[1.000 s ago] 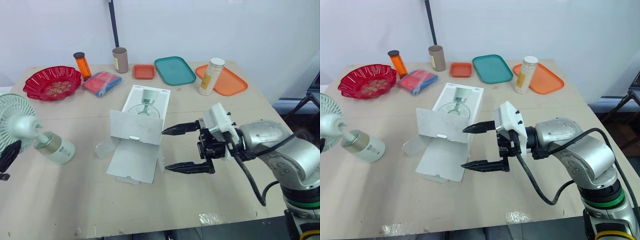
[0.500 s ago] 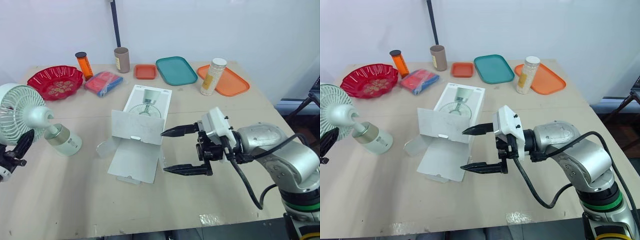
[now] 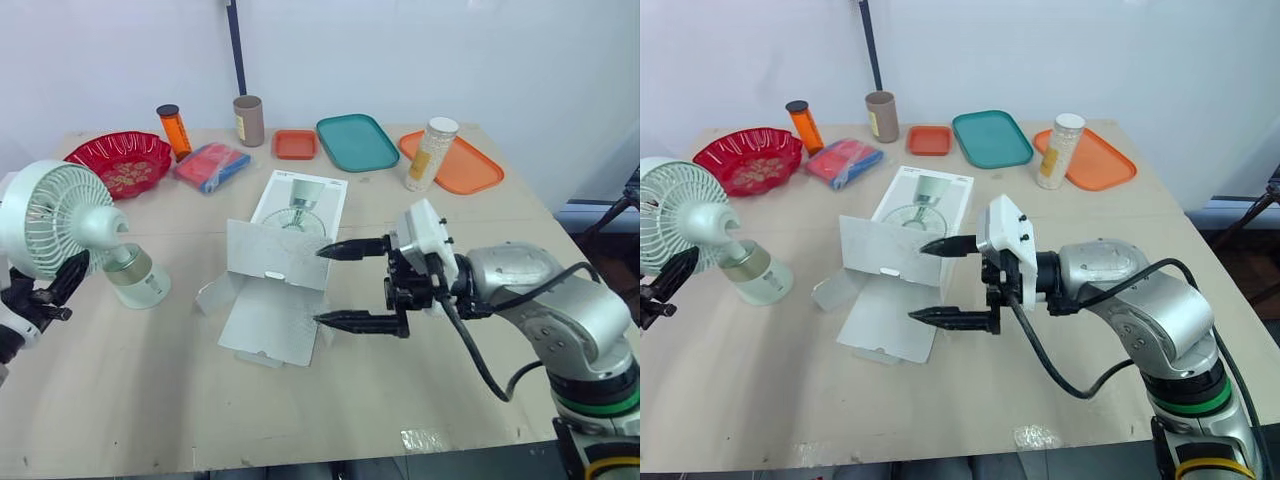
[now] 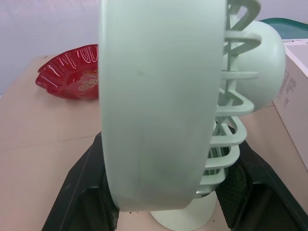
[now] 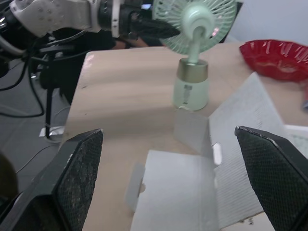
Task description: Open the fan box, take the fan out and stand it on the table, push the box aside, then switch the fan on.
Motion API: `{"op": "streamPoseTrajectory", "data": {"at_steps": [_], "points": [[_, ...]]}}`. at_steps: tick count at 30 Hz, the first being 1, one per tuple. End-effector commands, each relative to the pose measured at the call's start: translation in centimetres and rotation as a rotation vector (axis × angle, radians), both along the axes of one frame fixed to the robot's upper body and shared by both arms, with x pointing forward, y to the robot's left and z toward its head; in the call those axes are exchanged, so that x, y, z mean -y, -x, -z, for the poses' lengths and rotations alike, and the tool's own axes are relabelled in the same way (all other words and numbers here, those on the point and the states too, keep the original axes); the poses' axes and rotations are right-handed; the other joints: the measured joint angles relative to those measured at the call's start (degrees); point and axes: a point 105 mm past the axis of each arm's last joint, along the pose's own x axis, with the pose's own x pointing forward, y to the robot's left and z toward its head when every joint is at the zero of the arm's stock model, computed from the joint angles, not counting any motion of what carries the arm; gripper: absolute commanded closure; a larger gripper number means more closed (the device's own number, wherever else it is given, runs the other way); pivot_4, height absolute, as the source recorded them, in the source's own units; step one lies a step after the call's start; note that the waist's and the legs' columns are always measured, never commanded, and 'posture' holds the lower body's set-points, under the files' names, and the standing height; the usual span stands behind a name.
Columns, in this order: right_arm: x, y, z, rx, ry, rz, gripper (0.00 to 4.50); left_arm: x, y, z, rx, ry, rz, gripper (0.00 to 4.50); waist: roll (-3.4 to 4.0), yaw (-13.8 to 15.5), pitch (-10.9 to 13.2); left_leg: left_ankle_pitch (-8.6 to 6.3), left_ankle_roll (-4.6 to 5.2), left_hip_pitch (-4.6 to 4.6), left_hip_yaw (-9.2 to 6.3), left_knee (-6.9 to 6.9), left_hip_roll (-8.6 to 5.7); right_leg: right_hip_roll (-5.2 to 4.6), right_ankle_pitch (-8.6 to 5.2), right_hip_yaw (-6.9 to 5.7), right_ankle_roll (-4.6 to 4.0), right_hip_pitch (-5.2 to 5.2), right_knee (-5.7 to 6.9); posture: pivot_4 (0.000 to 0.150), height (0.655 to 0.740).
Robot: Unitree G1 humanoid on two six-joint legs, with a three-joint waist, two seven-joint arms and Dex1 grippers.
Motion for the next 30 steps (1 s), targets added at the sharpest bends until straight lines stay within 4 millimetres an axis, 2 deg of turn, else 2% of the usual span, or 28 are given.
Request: {"op": "streamPoseTrajectory", "data": {"at_steps": [1, 11, 19, 23, 24, 26, 30], "points": [[-0.3, -0.4, -0.8, 0.044, -0.006, 0.034, 0.00, 0.0, -0.4, 0.5, -0.035, -0.026, 0.008, 2.40, 0.11, 0.01, -0.06, 0.00, 0.00, 0.00, 0.00, 0.00, 0.00, 0.00, 0.00, 0.00, 0.00, 0.01, 0.00, 0.150, 0.7400], [-0.8, -1.8, -0.9, 0.080, -0.001, 0.107, 0.00, -0.2, -0.7, 1.3, -0.068, -0.009, 0.011, 2.40, 0.57, 0.01, -0.34, 0.01, 0.00, 0.03, -0.01, 0.00, -0.01, 0.00, 0.00, 0.00, 0.01, 0.03, 0.00, 0.150, 0.7400], [-1.4, -1.9, -1.3, 0.078, -0.018, 0.106, 0.00, -0.3, -0.7, 1.8, -0.088, 0.004, 0.011, 2.40, 0.75, 0.01, -0.44, 0.01, 0.00, 0.08, -0.04, -0.01, -0.02, -0.01, 0.00, -0.02, 0.01, 0.08, 0.00, 0.150, 0.7400], [-1.3, -1.8, -1.1, 0.078, -0.011, 0.102, 0.00, -0.6, -0.7, 1.7, -0.080, 0.018, 0.001, 0.85, 0.79, -0.05, -0.45, 0.00, 0.00, 0.09, -0.04, -0.02, -0.02, -0.01, 0.00, -0.01, 0.01, 0.08, -0.01, 0.150, 0.7400], [-1.3, -1.8, -1.1, 0.078, -0.010, 0.100, 0.00, -0.6, -0.7, 1.7, -0.079, 0.019, 0.001, 0.73, 0.76, -0.07, -0.44, 0.00, 0.00, 0.09, -0.03, -0.03, -0.02, 0.00, 0.00, -0.01, 0.01, 0.07, 0.00, 0.150, 0.7400], [-1.3, -1.8, -1.0, 0.078, -0.008, 0.099, 0.00, -0.6, -0.7, 1.6, -0.074, 0.018, 0.004, 0.04, 0.63, -0.12, -0.39, 0.00, 0.01, 0.06, -0.04, -0.03, 0.01, 0.04, -0.01, -0.01, 0.00, 0.04, -0.01, 0.150, 0.7400], [-1.3, -1.8, -1.0, 0.078, -0.005, 0.095, 0.00, -0.9, -0.6, 1.5, -0.064, 0.020, -0.007, 0.04, 0.62, -0.11, -0.39, -0.01, 0.02, 0.00, -0.03, -0.05, -0.01, -0.01, -0.01, -0.01, 0.01, -0.01, -0.04, 0.150, 0.7400]]}}
